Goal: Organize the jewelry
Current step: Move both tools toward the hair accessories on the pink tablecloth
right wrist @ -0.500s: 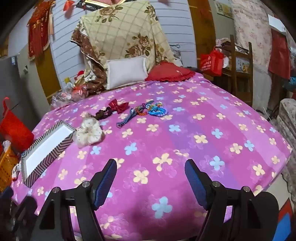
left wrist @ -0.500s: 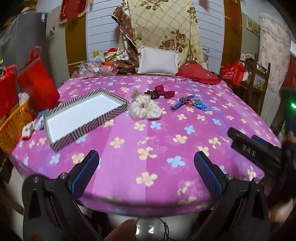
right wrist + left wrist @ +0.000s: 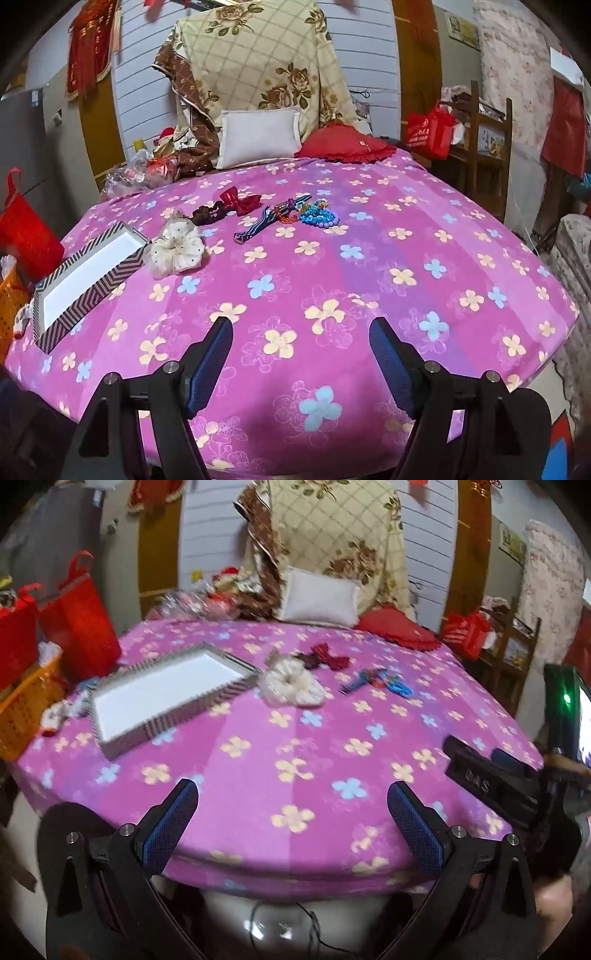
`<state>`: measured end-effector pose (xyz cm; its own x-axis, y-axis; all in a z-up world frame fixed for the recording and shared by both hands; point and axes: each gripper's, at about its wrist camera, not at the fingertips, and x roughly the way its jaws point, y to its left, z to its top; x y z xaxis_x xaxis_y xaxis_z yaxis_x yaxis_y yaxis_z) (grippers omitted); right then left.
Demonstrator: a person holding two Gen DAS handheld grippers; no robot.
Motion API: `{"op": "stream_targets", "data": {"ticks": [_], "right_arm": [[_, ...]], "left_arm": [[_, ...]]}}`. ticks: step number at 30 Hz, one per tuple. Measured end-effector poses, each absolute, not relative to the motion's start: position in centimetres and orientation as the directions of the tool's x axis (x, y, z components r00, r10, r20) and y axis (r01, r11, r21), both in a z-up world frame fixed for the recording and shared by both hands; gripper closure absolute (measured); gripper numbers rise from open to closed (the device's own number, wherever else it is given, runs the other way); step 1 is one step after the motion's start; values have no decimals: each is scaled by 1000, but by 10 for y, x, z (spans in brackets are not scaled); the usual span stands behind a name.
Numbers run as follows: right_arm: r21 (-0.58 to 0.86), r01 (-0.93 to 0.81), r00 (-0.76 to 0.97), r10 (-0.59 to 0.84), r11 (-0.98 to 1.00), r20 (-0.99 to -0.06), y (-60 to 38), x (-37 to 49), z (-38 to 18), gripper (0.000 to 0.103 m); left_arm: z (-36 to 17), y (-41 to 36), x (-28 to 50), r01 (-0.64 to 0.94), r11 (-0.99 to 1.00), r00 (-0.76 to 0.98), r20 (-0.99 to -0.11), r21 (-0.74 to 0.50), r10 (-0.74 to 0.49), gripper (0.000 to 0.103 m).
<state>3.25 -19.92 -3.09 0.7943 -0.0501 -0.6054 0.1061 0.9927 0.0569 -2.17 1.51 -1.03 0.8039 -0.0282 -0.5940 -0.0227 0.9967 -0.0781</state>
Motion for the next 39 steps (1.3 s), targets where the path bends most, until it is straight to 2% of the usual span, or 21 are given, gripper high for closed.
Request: {"op": "stream_targets", "data": {"ticks": [5, 10, 18, 26, 32, 39], "right_arm": [[38, 96, 810, -56, 995, -584, -197, 30, -31, 29], [18, 76, 807, -51, 997, -588, -190, 30, -32, 29], [33, 76, 763, -37, 997, -645, -193, 39, -45, 29], [48, 79, 746, -27, 996, -665, -189, 43, -53, 29], [45, 62, 738, -16, 997, -674, -185, 47, -59, 29], [51, 79, 726, -22, 996, -688, -190, 50, -67, 29]], "left_arm": [[-3, 32, -17, -98, 994, 817, -575, -56, 48, 0], [-4, 34, -8, -120, 993, 800, -590, 19, 108, 0], [-13, 29, -7, -82, 996, 764, -640, 38, 87, 0], [-26, 16, -7, -39, 996, 725, -684, 81, 84, 0], [-37, 17, -1, -34, 997, 675, -735, 62, 69, 1], [-38, 10, 0, -14, 998, 688, -723, 66, 57, 1]]}}
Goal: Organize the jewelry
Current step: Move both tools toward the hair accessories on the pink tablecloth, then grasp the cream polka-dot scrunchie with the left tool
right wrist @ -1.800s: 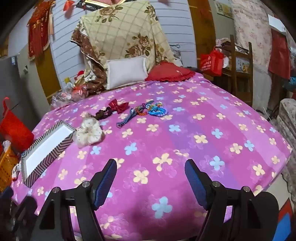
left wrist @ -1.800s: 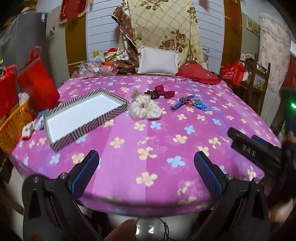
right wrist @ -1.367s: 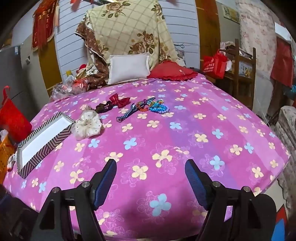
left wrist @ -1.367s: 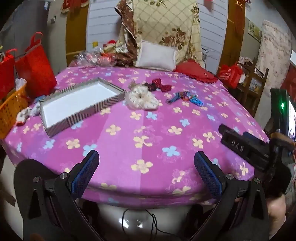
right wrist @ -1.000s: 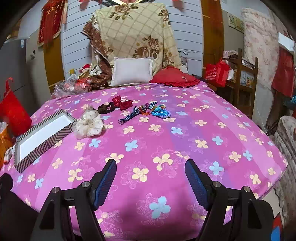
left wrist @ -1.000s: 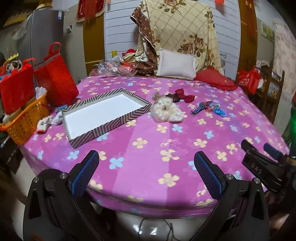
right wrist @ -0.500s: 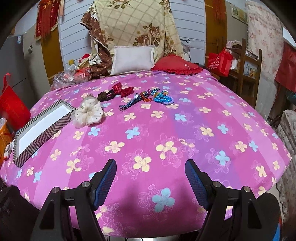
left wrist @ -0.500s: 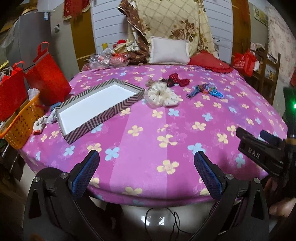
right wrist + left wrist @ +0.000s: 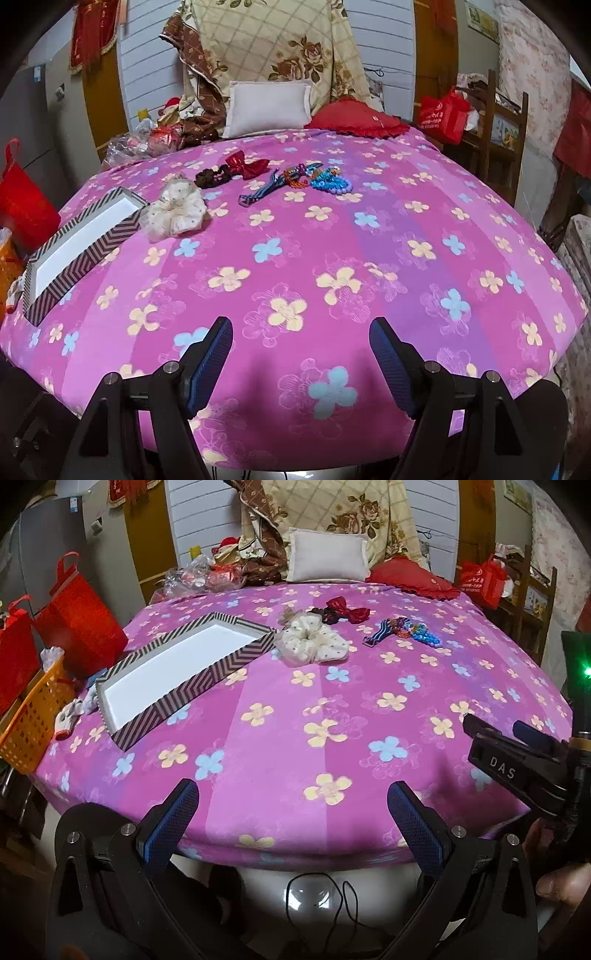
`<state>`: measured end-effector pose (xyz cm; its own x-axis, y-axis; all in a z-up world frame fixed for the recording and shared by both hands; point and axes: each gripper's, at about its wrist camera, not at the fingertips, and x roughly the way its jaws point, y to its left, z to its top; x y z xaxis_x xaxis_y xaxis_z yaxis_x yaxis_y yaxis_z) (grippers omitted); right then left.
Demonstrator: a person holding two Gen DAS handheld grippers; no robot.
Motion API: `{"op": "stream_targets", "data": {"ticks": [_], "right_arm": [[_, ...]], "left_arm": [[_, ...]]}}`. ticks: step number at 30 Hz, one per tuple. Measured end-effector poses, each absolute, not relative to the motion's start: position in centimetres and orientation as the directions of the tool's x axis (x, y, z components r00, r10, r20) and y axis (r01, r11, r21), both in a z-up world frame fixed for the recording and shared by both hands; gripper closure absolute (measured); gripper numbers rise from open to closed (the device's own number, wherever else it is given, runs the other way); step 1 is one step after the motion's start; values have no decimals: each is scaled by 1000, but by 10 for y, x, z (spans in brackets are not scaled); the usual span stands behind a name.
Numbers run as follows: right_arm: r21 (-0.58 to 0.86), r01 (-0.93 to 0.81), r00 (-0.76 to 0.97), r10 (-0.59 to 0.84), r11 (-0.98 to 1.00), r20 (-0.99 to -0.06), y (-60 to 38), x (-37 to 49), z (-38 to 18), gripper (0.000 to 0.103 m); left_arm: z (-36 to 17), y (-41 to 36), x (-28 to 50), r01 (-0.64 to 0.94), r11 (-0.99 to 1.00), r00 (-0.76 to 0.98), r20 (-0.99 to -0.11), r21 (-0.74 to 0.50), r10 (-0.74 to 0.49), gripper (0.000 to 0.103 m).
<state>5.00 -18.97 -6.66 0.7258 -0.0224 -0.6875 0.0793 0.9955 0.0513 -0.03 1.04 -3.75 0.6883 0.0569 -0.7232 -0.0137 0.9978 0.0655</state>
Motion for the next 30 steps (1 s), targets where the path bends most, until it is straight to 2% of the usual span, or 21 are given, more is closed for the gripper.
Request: {"op": "stream_targets", "data": {"ticks": [7, 14, 28, 30], "right_arm": [[50, 85, 712, -26, 995, -702, -200, 64, -66, 29], [48, 82, 708, -24, 995, -706, -206, 103, -50, 29], [63, 101, 665, -20, 993, -747, -210, 168, -72, 29], [64, 87, 660, -9, 994, -751, -209, 176, -76, 29]], "left_arm": [[-32, 10, 15, 15, 993, 709, -702, 115, 70, 1], [-25, 25, 78, -19, 989, 727, -676, 148, 115, 1], [-53, 35, 176, 16, 990, 692, -716, 142, 92, 1], [-58, 37, 185, 37, 992, 679, -731, 122, 64, 11]]}}
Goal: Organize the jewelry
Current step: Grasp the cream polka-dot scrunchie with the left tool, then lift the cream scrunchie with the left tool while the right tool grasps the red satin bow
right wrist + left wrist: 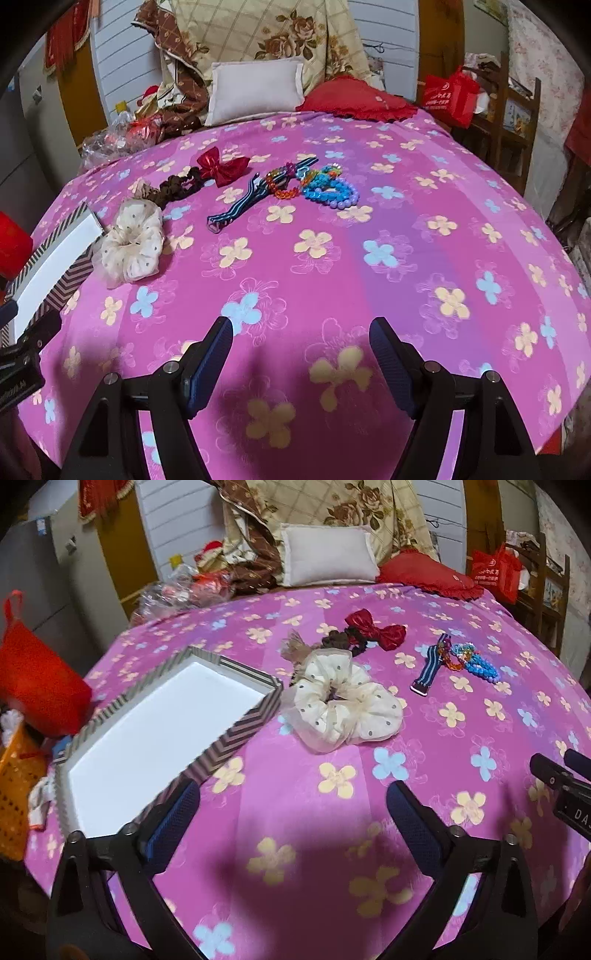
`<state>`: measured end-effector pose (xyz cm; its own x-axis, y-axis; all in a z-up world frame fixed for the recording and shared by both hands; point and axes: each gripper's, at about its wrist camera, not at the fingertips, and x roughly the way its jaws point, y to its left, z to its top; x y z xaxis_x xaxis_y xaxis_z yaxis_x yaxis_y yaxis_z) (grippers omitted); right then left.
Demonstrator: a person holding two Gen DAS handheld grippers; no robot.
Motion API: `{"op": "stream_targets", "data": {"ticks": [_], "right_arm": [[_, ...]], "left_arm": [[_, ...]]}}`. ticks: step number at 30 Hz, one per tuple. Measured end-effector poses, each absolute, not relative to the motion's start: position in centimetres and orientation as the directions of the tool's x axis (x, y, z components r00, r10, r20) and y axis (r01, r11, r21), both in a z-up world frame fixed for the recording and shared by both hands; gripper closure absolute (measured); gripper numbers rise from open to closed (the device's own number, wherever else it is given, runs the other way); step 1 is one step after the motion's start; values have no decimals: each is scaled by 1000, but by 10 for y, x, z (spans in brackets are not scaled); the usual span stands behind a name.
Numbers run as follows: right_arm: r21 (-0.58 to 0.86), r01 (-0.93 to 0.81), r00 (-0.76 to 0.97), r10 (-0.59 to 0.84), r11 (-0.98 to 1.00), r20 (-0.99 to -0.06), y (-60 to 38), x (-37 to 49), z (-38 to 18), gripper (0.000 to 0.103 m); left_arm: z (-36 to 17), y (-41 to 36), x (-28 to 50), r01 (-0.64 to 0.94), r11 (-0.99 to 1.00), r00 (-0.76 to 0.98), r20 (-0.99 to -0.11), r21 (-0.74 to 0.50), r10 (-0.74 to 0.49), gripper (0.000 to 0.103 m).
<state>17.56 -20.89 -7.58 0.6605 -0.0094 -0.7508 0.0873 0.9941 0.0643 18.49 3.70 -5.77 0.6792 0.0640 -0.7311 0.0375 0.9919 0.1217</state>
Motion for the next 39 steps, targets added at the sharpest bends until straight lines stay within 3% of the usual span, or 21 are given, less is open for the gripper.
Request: {"op": "stream_targets", "data": {"ticks": [3, 7, 15, 20, 22, 29, 31, 39], "right_arm": [[65, 55, 667, 12, 996, -745, -206, 186, -77, 29], [77, -6, 688, 60, 997, -723, -203, 202, -76, 29], [123, -72, 696, 138, 990, -704, -204, 219, -85, 29], [148, -89, 683, 168, 985, -711, -209, 221, -93, 30], [167, -92, 672, 185, 982, -717, -211, 223, -95, 35], [187, -81, 666, 193, 979, -720, -214, 225, -100, 37], [193, -75, 664, 194, 978, -722, -215, 226, -101, 37], [215, -56, 657, 198, 975, -727, -219, 228, -105, 37]], "left_arm": [[-63, 48, 197, 63, 996, 648, -762, 64, 8, 22], [-63, 65, 211, 43, 999, 632, -774, -22, -44, 22], [-58, 43, 245, 132, 991, 648, -757, -1, -87, 22], [-73, 13, 270, 249, 968, 598, -789, 17, -140, 22], [-80, 5, 279, 282, 959, 570, -807, 15, -155, 22], [-102, -3, 309, 309, 951, 496, -850, -17, -176, 23], [-104, -4, 311, 307, 952, 492, -853, -17, -174, 28], [-108, 1, 316, 249, 968, 496, -857, -11, -138, 80]]}}
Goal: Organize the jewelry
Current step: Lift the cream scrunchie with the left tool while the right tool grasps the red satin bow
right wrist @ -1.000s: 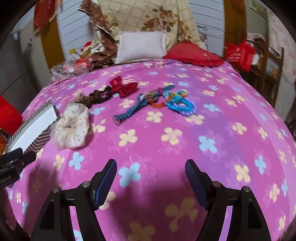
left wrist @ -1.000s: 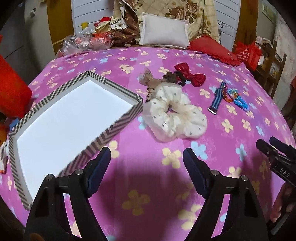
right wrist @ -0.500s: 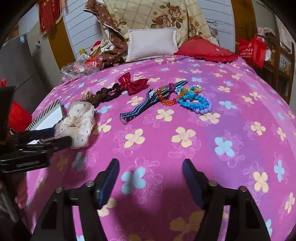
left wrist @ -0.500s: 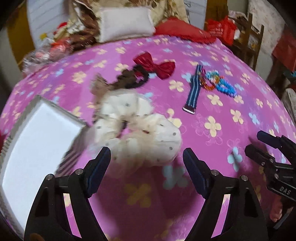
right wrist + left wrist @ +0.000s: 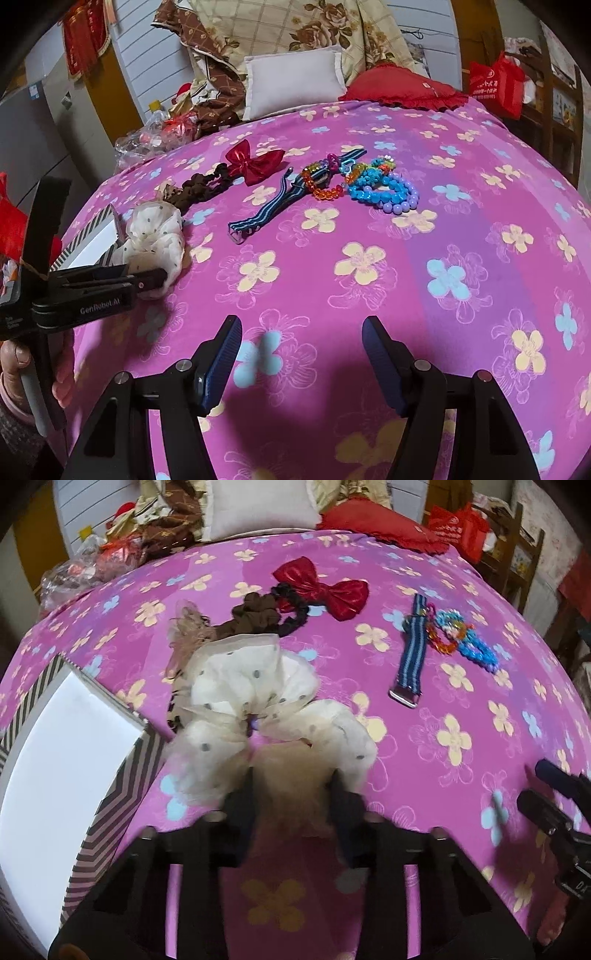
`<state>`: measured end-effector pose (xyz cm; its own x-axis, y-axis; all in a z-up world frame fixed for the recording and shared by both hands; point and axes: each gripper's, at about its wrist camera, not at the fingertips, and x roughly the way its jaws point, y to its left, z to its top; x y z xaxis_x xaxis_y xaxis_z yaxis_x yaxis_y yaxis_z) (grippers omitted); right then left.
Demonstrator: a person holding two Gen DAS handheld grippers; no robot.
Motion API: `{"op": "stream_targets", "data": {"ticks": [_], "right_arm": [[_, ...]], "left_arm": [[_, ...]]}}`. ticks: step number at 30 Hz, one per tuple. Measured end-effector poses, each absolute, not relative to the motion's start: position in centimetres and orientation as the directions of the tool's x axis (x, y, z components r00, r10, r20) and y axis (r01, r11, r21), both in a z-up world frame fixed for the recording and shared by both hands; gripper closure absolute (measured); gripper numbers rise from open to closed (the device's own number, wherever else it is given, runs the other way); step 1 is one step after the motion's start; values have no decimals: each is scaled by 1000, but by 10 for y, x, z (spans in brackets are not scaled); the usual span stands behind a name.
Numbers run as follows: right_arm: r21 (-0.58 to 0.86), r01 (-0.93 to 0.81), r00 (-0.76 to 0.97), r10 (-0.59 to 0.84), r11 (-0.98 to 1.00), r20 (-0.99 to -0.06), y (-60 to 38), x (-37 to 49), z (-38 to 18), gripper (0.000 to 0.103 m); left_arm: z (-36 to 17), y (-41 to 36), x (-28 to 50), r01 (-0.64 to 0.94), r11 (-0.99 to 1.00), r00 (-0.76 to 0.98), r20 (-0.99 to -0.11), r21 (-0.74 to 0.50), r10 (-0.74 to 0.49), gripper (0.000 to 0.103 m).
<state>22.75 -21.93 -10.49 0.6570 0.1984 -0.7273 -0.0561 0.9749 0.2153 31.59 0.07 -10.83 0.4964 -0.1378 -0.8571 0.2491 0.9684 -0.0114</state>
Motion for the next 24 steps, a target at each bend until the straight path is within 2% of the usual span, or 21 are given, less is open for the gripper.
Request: {"op": "stream_targets", "data": {"ticks": [4, 17, 24], "right_arm": [[215, -54, 656, 197, 975, -729, -219, 228, -106, 37], [231, -65, 626, 220, 971, -748, -214, 249, -97, 37], [171, 74, 651, 83, 982, -754, -244, 299, -86, 37]], "left_arm": [[-104, 5, 312, 213, 977, 499, -857, -21, -128, 85], [-78, 16, 261, 211, 976, 556, -813, -59, -170, 85], [-98, 20, 265, 224, 971, 523, -831, -84, -192, 79]]}}
